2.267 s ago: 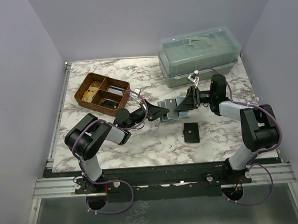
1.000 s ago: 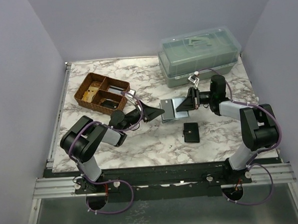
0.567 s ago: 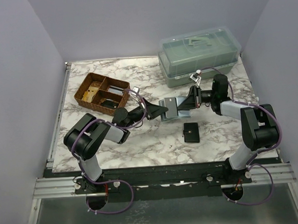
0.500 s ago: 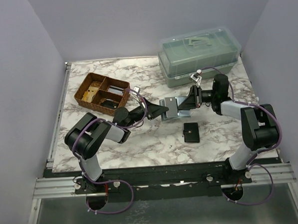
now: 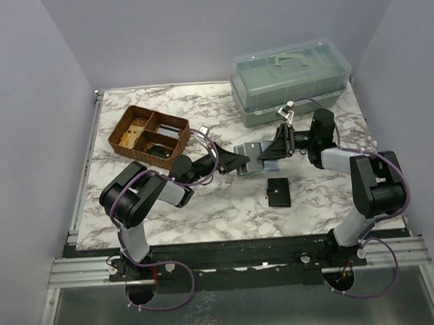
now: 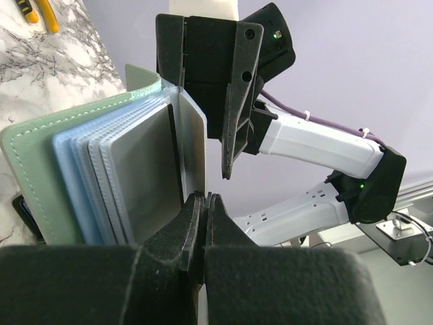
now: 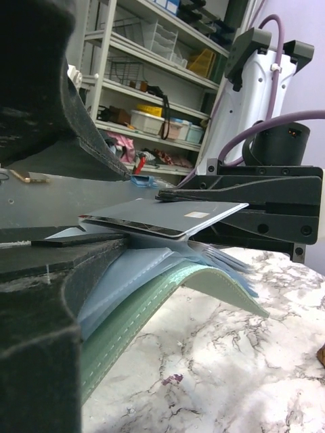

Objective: Take the credit cards out of the card holder
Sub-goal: Remove the credit card from the card holder.

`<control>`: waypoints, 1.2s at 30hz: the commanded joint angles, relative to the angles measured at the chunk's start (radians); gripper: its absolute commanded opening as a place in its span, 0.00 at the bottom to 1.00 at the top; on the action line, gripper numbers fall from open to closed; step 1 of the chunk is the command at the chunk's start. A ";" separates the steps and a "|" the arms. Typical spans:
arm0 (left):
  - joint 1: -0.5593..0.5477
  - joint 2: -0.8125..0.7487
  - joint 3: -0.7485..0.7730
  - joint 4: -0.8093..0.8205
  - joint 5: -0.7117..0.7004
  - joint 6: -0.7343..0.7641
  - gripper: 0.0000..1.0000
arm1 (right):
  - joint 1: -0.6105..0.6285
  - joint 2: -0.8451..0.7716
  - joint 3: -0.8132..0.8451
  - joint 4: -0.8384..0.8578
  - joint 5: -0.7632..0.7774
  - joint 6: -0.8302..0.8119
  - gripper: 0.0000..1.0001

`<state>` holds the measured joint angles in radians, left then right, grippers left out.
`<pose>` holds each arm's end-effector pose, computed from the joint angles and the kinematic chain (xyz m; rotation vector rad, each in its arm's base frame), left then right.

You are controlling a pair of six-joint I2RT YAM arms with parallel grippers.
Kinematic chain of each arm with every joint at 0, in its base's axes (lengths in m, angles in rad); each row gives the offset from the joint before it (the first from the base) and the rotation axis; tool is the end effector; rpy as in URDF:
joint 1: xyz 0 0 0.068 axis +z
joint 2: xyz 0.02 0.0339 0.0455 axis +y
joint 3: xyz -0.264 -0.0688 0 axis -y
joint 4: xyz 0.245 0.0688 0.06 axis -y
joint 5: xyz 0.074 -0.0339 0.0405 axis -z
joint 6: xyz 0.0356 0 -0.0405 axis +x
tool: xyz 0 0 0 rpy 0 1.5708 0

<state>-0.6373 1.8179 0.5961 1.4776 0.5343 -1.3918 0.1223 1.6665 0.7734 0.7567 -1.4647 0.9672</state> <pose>0.2512 -0.2085 0.1862 -0.0618 1.6876 -1.9807 0.3159 0.0745 0.2125 -0.4896 1.9786 1.9583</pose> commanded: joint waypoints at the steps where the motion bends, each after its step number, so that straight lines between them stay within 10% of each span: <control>1: -0.023 -0.009 0.016 0.177 0.005 0.003 0.00 | 0.014 0.003 -0.004 0.005 0.002 -0.012 0.44; 13: -0.082 0.068 0.110 0.176 0.008 -0.003 0.00 | 0.014 0.010 0.018 -0.124 0.043 -0.078 0.44; 20: -0.101 0.101 0.092 0.176 -0.012 0.004 0.00 | 0.011 0.019 0.017 -0.066 0.020 -0.040 0.01; 26: -0.100 0.073 0.035 0.162 -0.038 0.025 0.01 | -0.013 -0.011 -0.007 -0.011 0.021 -0.008 0.00; 36: -0.051 -0.087 -0.043 0.011 -0.070 0.090 0.57 | -0.023 -0.011 -0.016 0.010 0.015 -0.001 0.00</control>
<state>-0.7116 1.8309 0.5808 1.4879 0.4740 -1.3655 0.0929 1.6810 0.7654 0.7151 -1.4464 0.9470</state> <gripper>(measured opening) 0.520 0.006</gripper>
